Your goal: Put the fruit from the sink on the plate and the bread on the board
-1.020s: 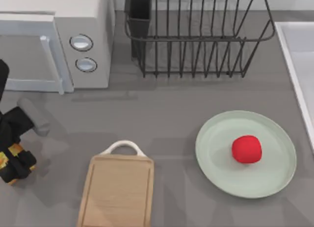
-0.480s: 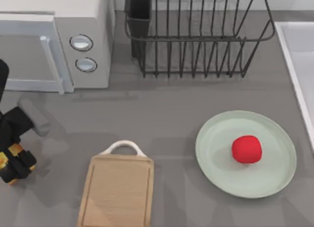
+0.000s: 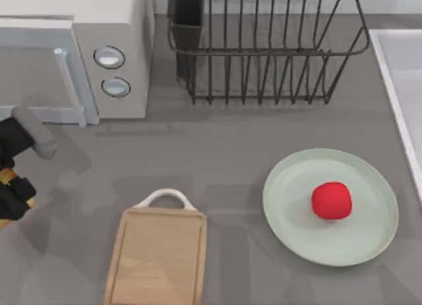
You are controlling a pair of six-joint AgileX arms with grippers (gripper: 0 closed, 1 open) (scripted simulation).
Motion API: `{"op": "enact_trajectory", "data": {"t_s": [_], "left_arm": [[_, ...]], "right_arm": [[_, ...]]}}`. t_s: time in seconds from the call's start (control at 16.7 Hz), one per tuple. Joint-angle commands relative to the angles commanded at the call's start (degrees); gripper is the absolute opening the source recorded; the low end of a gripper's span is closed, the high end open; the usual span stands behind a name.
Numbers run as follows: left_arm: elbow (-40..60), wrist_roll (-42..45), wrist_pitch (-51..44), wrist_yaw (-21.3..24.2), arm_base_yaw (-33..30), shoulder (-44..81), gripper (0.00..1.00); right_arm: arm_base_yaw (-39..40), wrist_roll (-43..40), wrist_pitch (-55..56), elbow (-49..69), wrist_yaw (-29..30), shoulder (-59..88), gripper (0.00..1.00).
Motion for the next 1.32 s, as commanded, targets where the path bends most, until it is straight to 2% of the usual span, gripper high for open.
{"op": "enact_trajectory", "data": {"t_s": [0.24, 0.6, 0.78, 1.08, 1.32], "left_arm": [[5.65, -0.14, -9.1, -0.02, -0.21, -3.89, 0.0], [6.19, -0.09, -9.84, -0.05, -0.14, -4.36, 0.0], [6.87, -3.07, -10.25, -0.06, -1.13, -3.4, 0.0], [9.44, -19.62, -11.31, -0.2, -5.7, -0.08, 0.0], [11.19, -43.18, -11.96, -0.34, -11.19, 2.88, 0.0]], "right_arm": [[0.0, 0.0, 0.0, 0.0, 0.0, 0.0, 1.0], [0.0, 0.0, 0.0, 0.0, 0.0, 0.0, 1.0], [0.0, 0.0, 0.0, 0.0, 0.0, 0.0, 1.0], [0.0, 0.0, 0.0, 0.0, 0.0, 0.0, 1.0], [0.0, 0.0, 0.0, 0.0, 0.0, 0.0, 1.0]]}}
